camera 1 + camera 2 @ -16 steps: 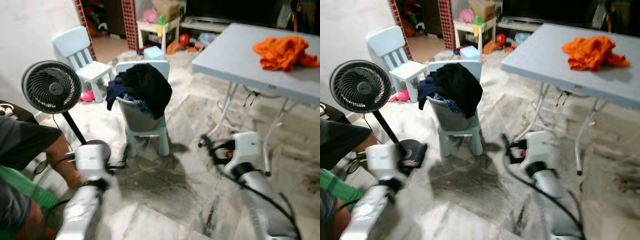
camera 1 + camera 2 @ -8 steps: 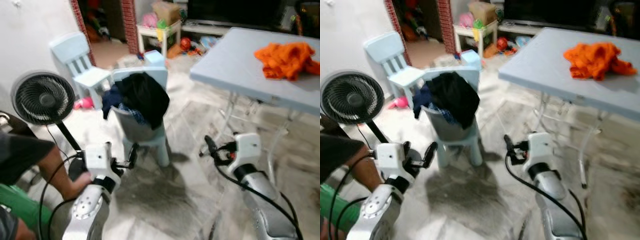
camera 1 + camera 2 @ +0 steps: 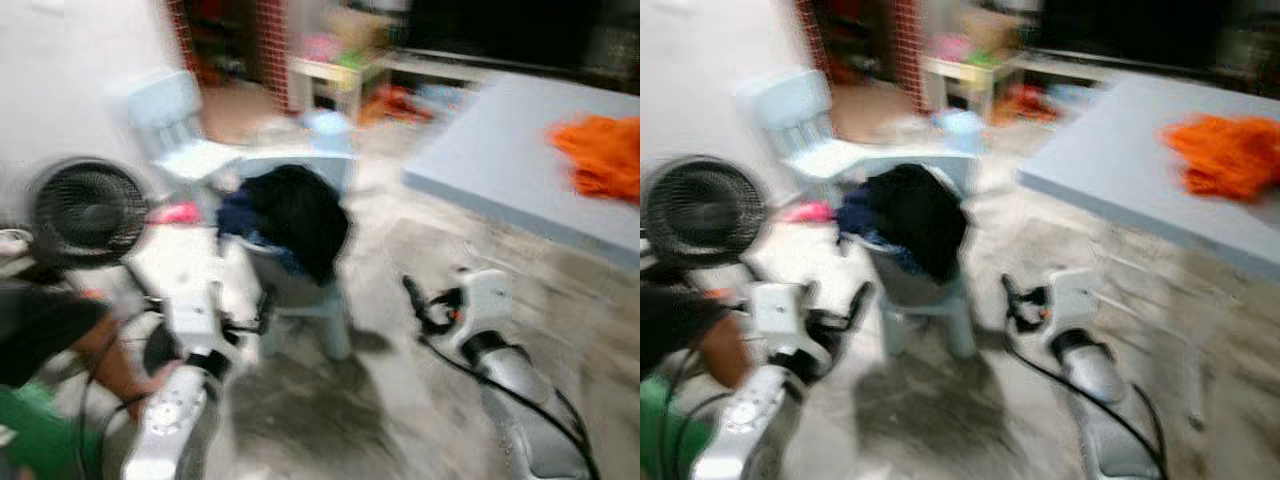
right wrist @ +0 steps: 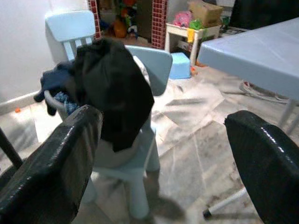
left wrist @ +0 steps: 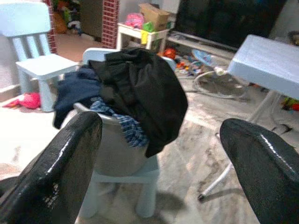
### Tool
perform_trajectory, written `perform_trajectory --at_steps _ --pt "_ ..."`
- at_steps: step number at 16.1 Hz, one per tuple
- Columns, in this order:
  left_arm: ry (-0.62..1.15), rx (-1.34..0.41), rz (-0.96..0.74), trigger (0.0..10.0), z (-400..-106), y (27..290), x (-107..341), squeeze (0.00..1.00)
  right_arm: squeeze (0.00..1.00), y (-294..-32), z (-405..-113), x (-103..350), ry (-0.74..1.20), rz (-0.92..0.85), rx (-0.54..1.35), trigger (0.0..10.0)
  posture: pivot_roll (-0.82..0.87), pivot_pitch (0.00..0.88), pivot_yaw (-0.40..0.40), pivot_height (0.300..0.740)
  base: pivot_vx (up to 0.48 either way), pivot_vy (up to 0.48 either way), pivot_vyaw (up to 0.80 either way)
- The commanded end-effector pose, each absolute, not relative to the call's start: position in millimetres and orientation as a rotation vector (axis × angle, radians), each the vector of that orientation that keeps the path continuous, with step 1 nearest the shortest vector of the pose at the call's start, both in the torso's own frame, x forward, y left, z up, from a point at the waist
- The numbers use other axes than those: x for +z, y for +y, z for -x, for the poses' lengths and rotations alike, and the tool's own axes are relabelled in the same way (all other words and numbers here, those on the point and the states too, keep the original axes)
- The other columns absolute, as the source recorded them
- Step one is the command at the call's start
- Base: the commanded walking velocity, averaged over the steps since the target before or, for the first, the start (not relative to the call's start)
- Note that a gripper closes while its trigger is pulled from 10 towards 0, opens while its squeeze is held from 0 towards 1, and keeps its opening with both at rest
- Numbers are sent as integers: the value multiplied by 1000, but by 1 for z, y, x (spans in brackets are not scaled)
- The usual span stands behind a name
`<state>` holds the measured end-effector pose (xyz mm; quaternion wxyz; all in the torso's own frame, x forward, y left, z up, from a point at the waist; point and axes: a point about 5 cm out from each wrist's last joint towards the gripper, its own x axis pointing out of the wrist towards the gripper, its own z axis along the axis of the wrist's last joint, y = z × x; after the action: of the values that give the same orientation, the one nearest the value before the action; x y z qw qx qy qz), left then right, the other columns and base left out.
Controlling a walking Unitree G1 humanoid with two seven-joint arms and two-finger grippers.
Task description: Hang hanger
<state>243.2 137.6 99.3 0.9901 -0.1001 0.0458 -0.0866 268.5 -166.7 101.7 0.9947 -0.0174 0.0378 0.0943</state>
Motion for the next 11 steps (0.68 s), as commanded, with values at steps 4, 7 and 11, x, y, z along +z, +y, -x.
perform_trajectory --at_steps 4,7,11 --pt "82 -148 180 10000 -245 146 102 0 0 -158 -272 109 44 27 212 10000 -68 0 7 740 387 0 0" --pt "84 -148 180 10000 -245 145 101 0 0 -157 -273 109 41 29 218 10000 -68 0 8 740 391 0 0" --pt "92 -153 183 10000 -246 145 100 0 0 -157 -273 110 37 31 216 10000 -69 0 8 740 389 0 0"
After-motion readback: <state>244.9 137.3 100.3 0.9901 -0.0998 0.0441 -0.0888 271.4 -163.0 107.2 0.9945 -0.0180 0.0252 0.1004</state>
